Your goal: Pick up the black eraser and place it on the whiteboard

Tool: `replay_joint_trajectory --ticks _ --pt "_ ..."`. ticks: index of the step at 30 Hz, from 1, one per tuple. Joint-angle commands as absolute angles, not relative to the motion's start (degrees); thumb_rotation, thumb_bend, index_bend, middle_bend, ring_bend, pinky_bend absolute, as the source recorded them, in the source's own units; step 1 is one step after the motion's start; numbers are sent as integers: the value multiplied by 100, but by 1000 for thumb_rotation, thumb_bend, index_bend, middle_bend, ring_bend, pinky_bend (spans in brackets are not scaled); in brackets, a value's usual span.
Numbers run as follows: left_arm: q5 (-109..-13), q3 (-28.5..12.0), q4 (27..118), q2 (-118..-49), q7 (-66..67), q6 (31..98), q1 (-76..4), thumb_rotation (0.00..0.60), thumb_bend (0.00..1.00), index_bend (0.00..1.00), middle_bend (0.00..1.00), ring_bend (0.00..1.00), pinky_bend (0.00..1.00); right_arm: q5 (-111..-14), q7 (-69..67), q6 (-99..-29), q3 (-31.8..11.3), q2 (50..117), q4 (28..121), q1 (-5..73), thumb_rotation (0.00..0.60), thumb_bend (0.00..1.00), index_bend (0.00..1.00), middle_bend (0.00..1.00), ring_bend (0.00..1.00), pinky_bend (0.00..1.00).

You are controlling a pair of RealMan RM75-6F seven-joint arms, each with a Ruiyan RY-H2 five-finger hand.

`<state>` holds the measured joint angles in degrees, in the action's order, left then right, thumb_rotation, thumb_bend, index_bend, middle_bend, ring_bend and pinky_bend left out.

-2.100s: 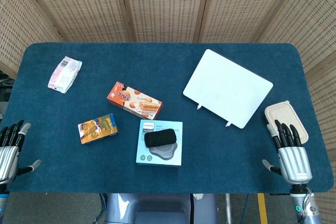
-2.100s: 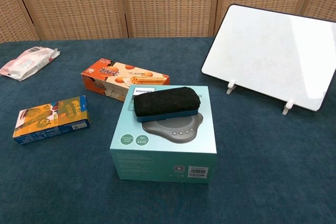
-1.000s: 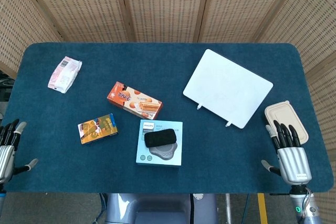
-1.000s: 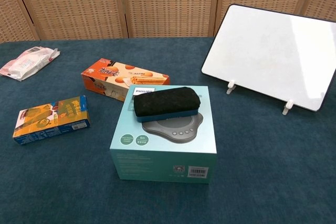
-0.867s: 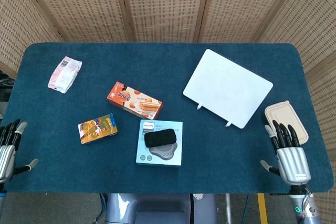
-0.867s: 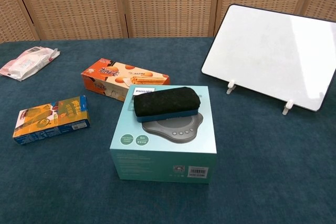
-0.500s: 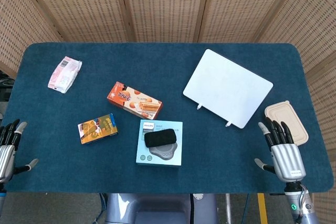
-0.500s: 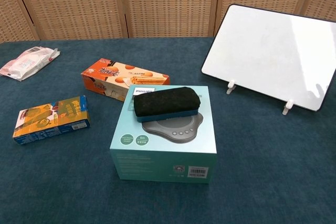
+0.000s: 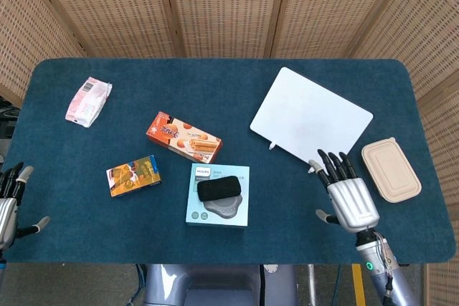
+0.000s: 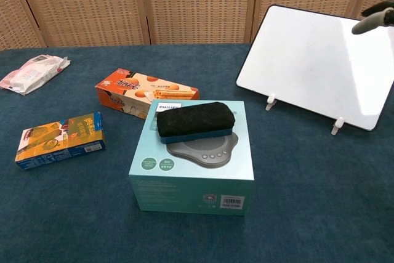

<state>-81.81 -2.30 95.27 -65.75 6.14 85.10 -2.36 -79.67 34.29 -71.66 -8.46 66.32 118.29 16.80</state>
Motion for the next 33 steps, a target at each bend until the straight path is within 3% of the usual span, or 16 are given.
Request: replay_joint_trajectory --ticks 1,17,33 --pt "-8232 -213 9532 -6581 617 8525 -238 600 155 0 0 0 0 -7479 3916 -6939 -1074 6769 12109 2017 600 53 161 0 0 0" --pt "-8255 -202 9518 -6562 513 8501 -245 600 155 0 0 0 0 -5763 5786 -7186 -1271 7815 12456 3043 600 53 198 0 0 0" --pt "-8228 -209 9473 -6594 501 8468 -262 600 155 0 0 0 0 -4944 6689 -7895 -1283 8731 12594 3807 600 55 232 0 0 0"
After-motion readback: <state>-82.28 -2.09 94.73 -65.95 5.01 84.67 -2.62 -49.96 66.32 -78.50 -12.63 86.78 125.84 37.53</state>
